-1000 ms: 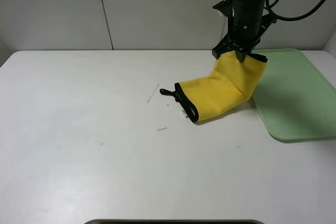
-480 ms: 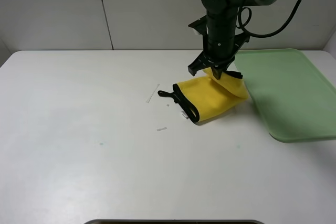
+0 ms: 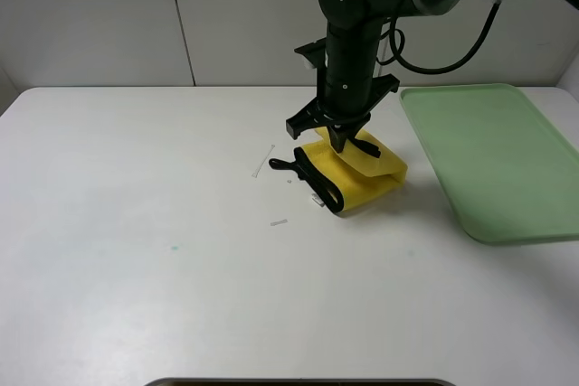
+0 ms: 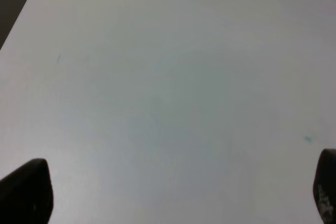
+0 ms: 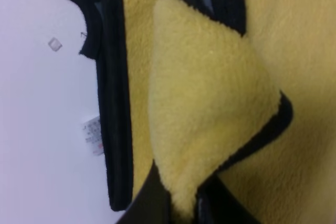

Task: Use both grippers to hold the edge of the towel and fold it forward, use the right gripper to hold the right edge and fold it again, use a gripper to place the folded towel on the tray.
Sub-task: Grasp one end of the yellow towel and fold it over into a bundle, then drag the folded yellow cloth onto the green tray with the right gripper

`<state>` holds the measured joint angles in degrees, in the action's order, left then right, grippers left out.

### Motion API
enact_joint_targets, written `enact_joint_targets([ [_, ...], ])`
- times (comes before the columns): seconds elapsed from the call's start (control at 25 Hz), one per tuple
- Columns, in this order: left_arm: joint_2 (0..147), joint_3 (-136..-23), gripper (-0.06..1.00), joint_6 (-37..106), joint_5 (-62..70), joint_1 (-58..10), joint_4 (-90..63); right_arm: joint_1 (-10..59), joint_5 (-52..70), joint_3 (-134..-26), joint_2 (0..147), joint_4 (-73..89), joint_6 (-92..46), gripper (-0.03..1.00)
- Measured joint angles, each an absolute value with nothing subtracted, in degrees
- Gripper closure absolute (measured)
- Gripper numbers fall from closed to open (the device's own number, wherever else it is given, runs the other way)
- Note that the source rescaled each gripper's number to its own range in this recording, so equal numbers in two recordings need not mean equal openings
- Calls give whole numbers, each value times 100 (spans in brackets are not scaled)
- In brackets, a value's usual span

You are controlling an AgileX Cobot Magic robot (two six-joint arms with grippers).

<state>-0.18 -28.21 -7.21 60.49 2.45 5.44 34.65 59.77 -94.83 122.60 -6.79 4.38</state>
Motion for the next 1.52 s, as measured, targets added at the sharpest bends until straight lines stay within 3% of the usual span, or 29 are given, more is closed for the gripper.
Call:
enact_joint_targets([
  [0.12,-18,-2821,-6,-721,6049,245,544,3465,5996,-9483,12260,-639,434,87],
  [0.16,-18,-2821,-6,-721,6049,245,544,3465,5996,-9483,12260,-590,434,76],
  [0.28,-18,-2821,-6,-721,6049,245,544,3465,5996,-9483,12260,-375,514,21],
  [0.32,-18,-2821,-6,-721,6049,245,544,3465,5996,-9483,12260,-333,542,11],
  [0.4,-18,-2821,-6,-721,6049,245,544,3465,6003,-9483,12260,-293,573,2],
  [0.56,-18,-2821,-6,-721,6049,245,544,3465,6020,-9485,12260,-320,458,-2],
  [1.0,-18,-2821,-6,-721,6049,245,544,3388,5943,-9648,12260,-916,-985,-3],
  [1.52,-18,-2821,-6,-721,6049,245,544,2351,5646,-9648,12260,-39,-1989,-3],
])
